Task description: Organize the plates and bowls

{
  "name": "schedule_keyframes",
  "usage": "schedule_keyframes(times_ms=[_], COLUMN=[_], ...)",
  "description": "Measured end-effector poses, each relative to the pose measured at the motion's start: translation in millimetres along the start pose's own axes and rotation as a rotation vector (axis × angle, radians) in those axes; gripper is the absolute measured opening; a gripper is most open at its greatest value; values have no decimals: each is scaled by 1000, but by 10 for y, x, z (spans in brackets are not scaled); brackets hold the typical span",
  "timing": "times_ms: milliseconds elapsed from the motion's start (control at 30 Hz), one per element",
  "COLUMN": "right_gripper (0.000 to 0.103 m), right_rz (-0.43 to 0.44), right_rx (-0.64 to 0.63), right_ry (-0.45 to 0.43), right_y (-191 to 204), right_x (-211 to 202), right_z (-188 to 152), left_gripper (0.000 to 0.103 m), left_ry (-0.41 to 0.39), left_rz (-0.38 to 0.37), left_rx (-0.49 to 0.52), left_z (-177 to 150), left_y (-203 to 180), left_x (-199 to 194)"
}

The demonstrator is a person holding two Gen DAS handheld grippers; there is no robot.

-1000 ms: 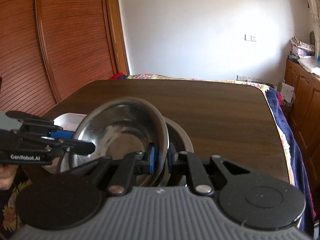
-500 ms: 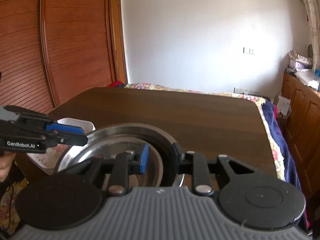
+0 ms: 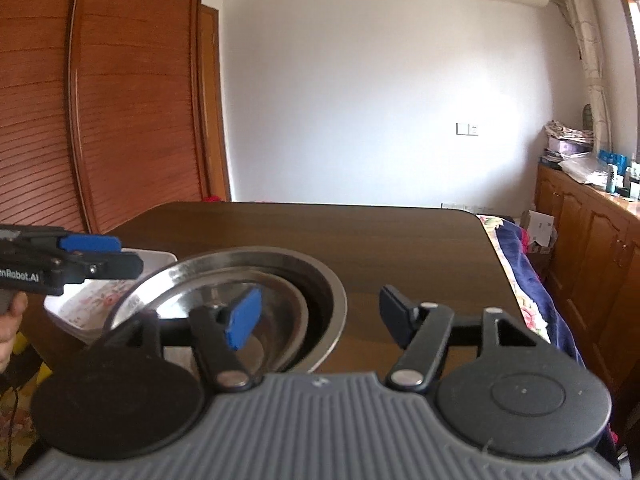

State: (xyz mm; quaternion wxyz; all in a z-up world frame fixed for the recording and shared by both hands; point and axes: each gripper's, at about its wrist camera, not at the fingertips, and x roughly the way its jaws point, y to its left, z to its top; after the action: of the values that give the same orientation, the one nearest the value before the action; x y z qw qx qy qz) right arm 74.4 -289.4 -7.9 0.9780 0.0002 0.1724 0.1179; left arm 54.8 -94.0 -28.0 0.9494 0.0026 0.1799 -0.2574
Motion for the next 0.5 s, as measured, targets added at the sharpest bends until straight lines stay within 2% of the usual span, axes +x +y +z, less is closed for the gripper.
schedule_keyframes(times_ms=[100,267,500], right_gripper=[88,88,88], right_rz=[-15,-16,-23], right_rx=[16,51,64], right_ry=[-30,-49,-78], right_y=[5,14,74], right_x=[0,16,14], right_z=[-68,-172,-249], left_gripper=[100,99,81], left_ry=[-27,-22,-6], left_rz=[14,4,-13], left_rx=[13,-8,-26], left_z=[-64,-163,-181], left_y=[-39,-34,-16], left_x=[-15,6,57])
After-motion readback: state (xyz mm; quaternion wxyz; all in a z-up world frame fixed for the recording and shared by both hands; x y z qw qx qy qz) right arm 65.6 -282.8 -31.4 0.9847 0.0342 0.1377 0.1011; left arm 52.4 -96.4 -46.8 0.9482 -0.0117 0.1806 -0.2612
